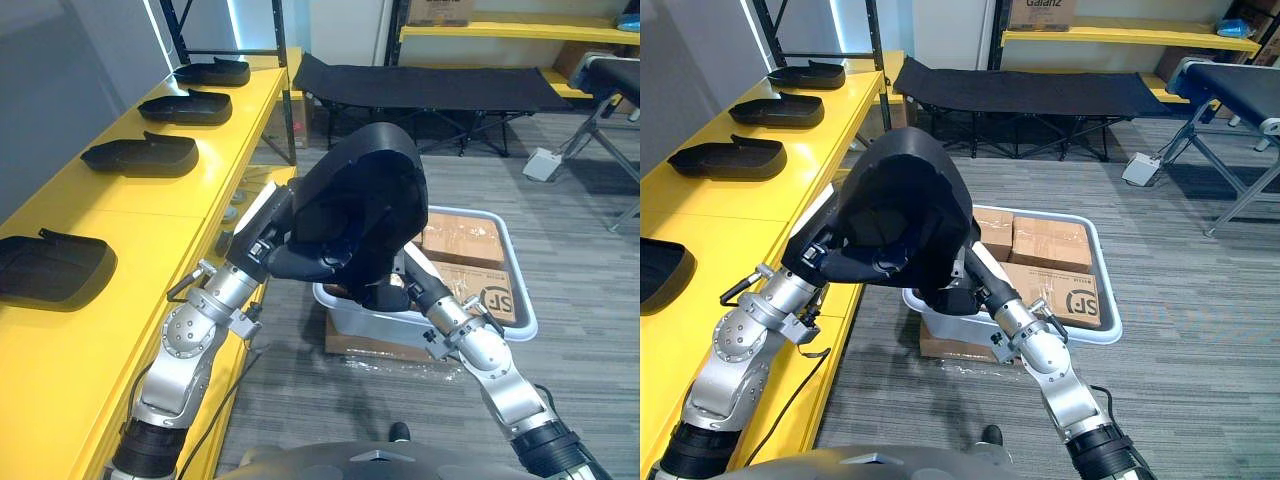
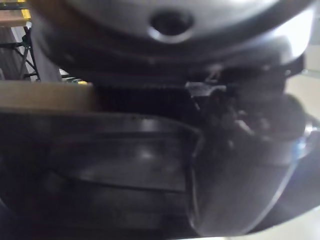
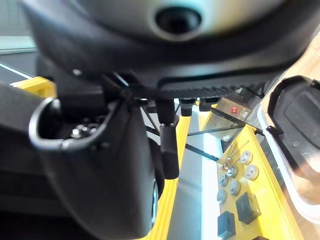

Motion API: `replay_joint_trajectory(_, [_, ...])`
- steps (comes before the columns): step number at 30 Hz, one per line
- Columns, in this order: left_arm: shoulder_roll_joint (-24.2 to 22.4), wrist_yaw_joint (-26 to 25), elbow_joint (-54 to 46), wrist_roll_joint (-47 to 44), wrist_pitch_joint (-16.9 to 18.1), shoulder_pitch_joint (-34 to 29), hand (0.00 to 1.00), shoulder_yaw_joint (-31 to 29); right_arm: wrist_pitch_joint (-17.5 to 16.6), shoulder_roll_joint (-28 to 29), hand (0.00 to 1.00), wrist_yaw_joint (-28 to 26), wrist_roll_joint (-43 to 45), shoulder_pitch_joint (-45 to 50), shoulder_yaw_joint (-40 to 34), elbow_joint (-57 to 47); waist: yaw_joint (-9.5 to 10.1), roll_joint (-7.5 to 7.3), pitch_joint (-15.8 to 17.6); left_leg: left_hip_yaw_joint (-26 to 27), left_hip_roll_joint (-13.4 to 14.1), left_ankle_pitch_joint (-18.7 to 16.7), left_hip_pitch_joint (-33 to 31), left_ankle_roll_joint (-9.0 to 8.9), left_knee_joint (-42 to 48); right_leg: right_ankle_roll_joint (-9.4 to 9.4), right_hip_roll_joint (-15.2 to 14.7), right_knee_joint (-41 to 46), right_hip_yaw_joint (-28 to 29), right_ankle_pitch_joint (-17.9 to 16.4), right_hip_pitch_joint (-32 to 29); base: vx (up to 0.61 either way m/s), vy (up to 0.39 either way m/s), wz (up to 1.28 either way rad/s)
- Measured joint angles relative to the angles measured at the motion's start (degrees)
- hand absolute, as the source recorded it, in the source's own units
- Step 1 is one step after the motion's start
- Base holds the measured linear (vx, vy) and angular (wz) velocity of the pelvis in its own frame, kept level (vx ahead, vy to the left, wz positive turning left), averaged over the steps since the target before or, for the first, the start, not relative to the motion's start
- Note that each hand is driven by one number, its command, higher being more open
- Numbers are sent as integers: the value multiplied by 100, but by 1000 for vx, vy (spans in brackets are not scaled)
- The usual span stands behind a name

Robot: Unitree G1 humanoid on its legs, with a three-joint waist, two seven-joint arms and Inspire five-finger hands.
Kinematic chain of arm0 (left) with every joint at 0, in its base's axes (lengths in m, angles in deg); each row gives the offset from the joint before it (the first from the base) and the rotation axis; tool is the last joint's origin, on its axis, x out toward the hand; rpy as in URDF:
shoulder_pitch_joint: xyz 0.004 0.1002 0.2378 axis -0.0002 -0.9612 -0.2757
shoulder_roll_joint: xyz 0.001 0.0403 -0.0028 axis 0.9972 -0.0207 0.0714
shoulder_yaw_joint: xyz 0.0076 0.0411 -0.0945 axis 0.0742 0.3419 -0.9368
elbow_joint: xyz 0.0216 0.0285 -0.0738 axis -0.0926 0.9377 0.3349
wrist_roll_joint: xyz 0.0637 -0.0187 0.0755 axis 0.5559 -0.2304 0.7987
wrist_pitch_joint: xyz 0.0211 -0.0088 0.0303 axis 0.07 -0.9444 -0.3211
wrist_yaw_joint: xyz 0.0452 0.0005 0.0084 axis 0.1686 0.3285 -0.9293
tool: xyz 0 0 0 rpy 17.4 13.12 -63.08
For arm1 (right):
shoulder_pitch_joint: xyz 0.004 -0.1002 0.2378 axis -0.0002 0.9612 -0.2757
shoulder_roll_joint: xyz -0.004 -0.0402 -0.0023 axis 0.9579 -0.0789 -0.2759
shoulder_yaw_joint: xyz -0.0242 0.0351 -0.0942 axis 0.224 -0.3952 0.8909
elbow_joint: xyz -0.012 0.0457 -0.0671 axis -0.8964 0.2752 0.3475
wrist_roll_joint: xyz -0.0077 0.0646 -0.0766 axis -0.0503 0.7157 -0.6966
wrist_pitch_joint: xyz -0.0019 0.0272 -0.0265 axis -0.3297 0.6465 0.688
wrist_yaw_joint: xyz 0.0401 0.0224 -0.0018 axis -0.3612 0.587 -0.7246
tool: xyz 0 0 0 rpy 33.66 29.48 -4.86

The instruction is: Walk over and take three plastic housings, then place them on the shelf

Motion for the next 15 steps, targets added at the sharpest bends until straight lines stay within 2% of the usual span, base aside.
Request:
replay_joint_trajectory(4, [-50, -177, -13, -5, -2, -73, 0, 3, 0, 0, 100, -2, 8, -1, 19, 0, 7, 4, 3, -6, 0, -7, -1, -8, 0, 0, 1, 0, -1, -1, 0, 0, 0, 0])
replay_joint_trajectory(9, [-347, -925, -10, -134, 38, -343, 0, -15, 0, 4, 100, 96, 61, -27, 22, -17, 32, 12, 18, -10, 0, -11, -1, -11, 3, 0, 3, 0, -1, -1, 3, 0, 0, 0])
replay_joint_trajectory(15, [-841, -1851, 7, -10, 450, -518, 0, -232, -20, 128, 100, 115, 109, -27, 66, -315, 117, 21, 86, -13, 3, -13, 0, -14, 5, 0, 6, 0, -1, -1, 6, 0, 0, 0])
